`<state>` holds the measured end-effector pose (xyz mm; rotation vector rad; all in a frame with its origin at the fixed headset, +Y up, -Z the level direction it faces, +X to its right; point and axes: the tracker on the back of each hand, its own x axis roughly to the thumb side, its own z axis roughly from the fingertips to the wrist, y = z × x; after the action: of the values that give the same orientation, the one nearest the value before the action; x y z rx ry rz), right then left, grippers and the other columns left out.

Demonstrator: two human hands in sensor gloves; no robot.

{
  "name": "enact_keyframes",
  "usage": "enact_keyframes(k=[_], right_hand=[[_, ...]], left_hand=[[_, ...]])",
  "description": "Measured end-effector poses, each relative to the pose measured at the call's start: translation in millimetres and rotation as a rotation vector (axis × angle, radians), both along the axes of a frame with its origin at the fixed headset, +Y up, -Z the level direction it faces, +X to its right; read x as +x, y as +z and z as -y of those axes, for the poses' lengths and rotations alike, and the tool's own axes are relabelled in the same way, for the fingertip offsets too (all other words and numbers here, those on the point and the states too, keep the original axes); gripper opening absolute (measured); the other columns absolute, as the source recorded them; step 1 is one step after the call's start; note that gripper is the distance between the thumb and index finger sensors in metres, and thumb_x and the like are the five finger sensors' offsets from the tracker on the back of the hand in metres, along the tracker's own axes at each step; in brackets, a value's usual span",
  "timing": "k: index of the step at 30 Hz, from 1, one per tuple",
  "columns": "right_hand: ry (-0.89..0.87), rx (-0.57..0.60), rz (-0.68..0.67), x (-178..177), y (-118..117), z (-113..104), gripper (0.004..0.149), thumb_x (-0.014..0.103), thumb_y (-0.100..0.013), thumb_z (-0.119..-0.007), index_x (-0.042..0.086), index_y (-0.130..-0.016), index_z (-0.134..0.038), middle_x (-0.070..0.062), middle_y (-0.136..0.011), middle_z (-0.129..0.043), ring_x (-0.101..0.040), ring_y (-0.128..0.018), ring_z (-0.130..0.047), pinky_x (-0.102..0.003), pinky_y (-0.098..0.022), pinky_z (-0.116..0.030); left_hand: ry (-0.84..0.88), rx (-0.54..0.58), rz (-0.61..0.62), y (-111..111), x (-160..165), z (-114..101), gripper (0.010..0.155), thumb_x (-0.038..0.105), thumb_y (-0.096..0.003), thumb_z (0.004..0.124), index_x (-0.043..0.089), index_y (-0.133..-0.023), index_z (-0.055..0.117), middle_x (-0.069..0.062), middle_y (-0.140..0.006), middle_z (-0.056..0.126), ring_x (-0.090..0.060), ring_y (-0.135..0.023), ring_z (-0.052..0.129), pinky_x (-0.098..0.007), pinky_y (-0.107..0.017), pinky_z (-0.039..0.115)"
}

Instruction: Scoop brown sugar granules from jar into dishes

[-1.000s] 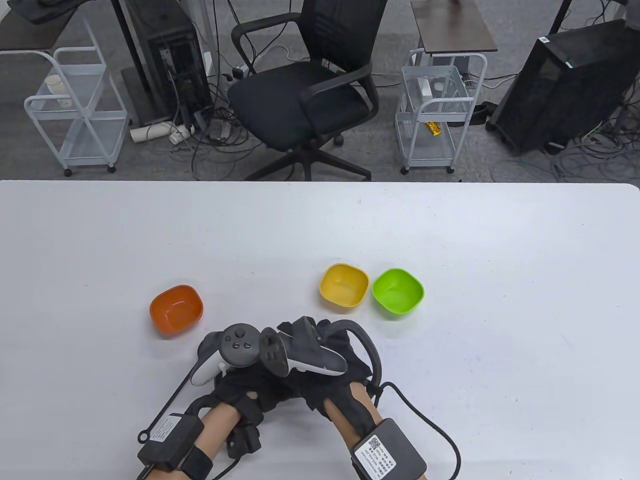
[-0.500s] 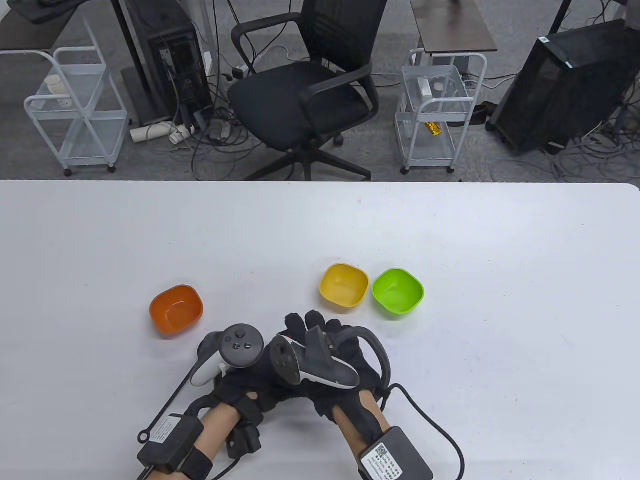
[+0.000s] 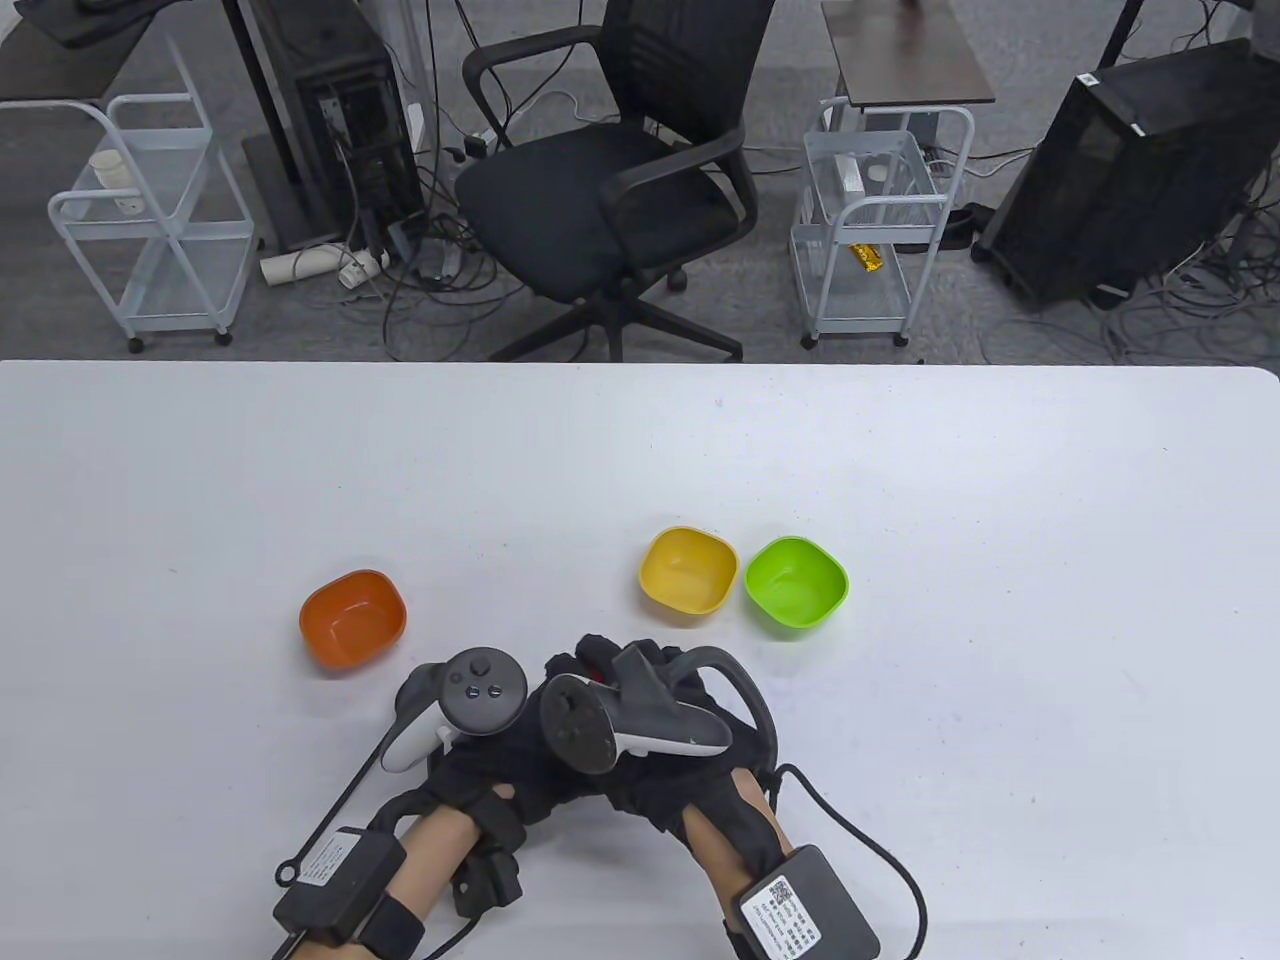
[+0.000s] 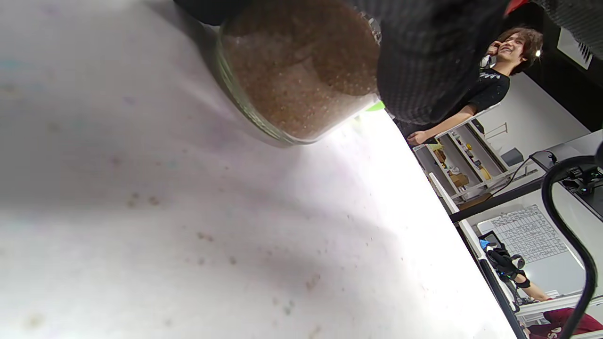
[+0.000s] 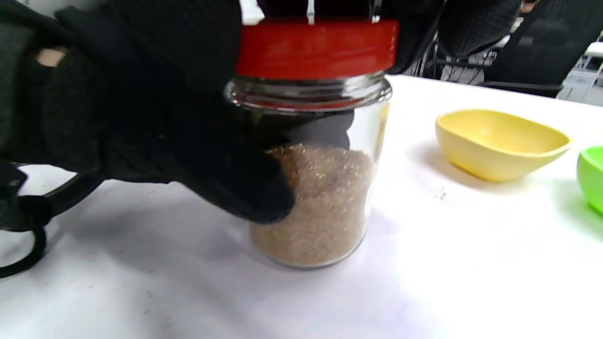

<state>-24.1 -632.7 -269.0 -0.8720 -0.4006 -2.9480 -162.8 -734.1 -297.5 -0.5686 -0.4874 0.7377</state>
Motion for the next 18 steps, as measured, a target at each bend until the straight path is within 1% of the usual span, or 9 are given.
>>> enact_keyframes(k=[1,2,3,5,6,8,10,13,18], right_hand=[[0.013,0.022,0.016,0.9,0.2,0.7,0.078,0.045,-0.054,-0.074,0.018,-0.115,-0.034,-0.016,-0.126,-0.039,-0.054,-0.105,-0.057,-0.071,-0.075,-0.055],[0.022,0.057,0.033,1.6,-0.1,1.4,0.081,0.054,-0.053,-0.071,0.021,-0.115,-0.032,-0.014,-0.126,-0.04,-0.052,-0.104,-0.061,-0.069,-0.076,-0.057],[0.017,0.121,0.055,2.5,-0.9,1.9,0.089,0.066,-0.048,-0.066,0.021,-0.116,-0.03,-0.015,-0.125,-0.044,-0.05,-0.1,-0.068,-0.067,-0.074,-0.061],[-0.024,0.211,0.11,2.9,-1.9,0.8,0.098,0.074,-0.042,-0.065,0.018,-0.116,-0.034,-0.017,-0.12,-0.056,-0.045,-0.09,-0.081,-0.062,-0.071,-0.069],[-0.033,0.238,0.118,2.7,-1.9,-0.4,0.098,0.074,-0.041,-0.067,0.017,-0.115,-0.038,-0.017,-0.117,-0.062,-0.042,-0.086,-0.085,-0.06,-0.068,-0.072],[-0.019,0.282,0.12,1.4,-1.3,-1.7,0.09,0.072,-0.042,-0.07,0.018,-0.112,-0.052,-0.012,-0.111,-0.073,-0.037,-0.079,-0.091,-0.056,-0.065,-0.077],[-0.021,0.277,0.096,-1.1,0.1,-0.8,0.082,0.069,-0.044,-0.072,0.02,-0.109,-0.06,-0.011,-0.108,-0.075,-0.039,-0.079,-0.091,-0.057,-0.065,-0.077],[-0.028,0.242,0.046,-1.8,0.6,-0.4,0.08,0.064,-0.046,-0.075,0.018,-0.11,-0.057,-0.013,-0.111,-0.071,-0.043,-0.084,-0.086,-0.06,-0.068,-0.072],[-0.063,0.092,-0.04,0.6,1.0,-0.8,0.074,0.048,-0.052,-0.076,0.018,-0.113,-0.048,-0.016,-0.121,-0.053,-0.054,-0.098,-0.067,-0.069,-0.074,-0.061]], left_hand=[[0.0,-0.001,0.0,0.0,-0.1,0.0,0.113,0.06,-0.0521,0.096,0.019,-0.119,0.014,-0.006,-0.129,0.033,-0.033,-0.127,0.048,-0.048,-0.091,0.053],[0.002,-0.002,0.001,0.0,-0.2,0.1,0.113,0.06,-0.0521,0.096,0.019,-0.119,0.014,-0.007,-0.129,0.033,-0.033,-0.126,0.048,-0.048,-0.091,0.052],[0.001,-0.002,0.001,0.0,-0.1,0.1,0.113,0.06,-0.0522,0.096,0.019,-0.119,0.014,-0.007,-0.129,0.033,-0.033,-0.127,0.048,-0.049,-0.091,0.052],[0.001,-0.002,0.001,-0.2,-0.2,0.1,0.113,0.06,-0.052,0.096,0.019,-0.119,0.014,-0.007,-0.129,0.033,-0.033,-0.126,0.048,-0.048,-0.091,0.053],[0.002,-0.002,0.001,-0.2,-0.2,0.1,0.113,0.06,-0.0521,0.096,0.019,-0.119,0.014,-0.007,-0.129,0.033,-0.033,-0.126,0.048,-0.048,-0.091,0.052],[0.003,-0.003,0.002,-0.3,-0.3,0.1,0.113,0.06,-0.052,0.096,0.019,-0.119,0.014,-0.007,-0.129,0.033,-0.034,-0.126,0.048,-0.049,-0.091,0.052],[0.005,-0.005,0.002,-0.3,-0.3,0.2,0.113,0.06,-0.0518,0.096,0.019,-0.119,0.015,-0.007,-0.129,0.033,-0.033,-0.126,0.048,-0.048,-0.091,0.052],[0.007,-0.007,0.003,-0.2,-0.4,0.2,0.113,0.059,-0.0518,0.096,0.019,-0.119,0.015,-0.007,-0.129,0.033,-0.034,-0.126,0.048,-0.048,-0.091,0.052],[0.009,-0.009,0.005,-0.2,-0.5,0.1,0.113,0.059,-0.0518,0.096,0.019,-0.118,0.015,-0.007,-0.129,0.033,-0.034,-0.126,0.048,-0.048,-0.091,0.052]])
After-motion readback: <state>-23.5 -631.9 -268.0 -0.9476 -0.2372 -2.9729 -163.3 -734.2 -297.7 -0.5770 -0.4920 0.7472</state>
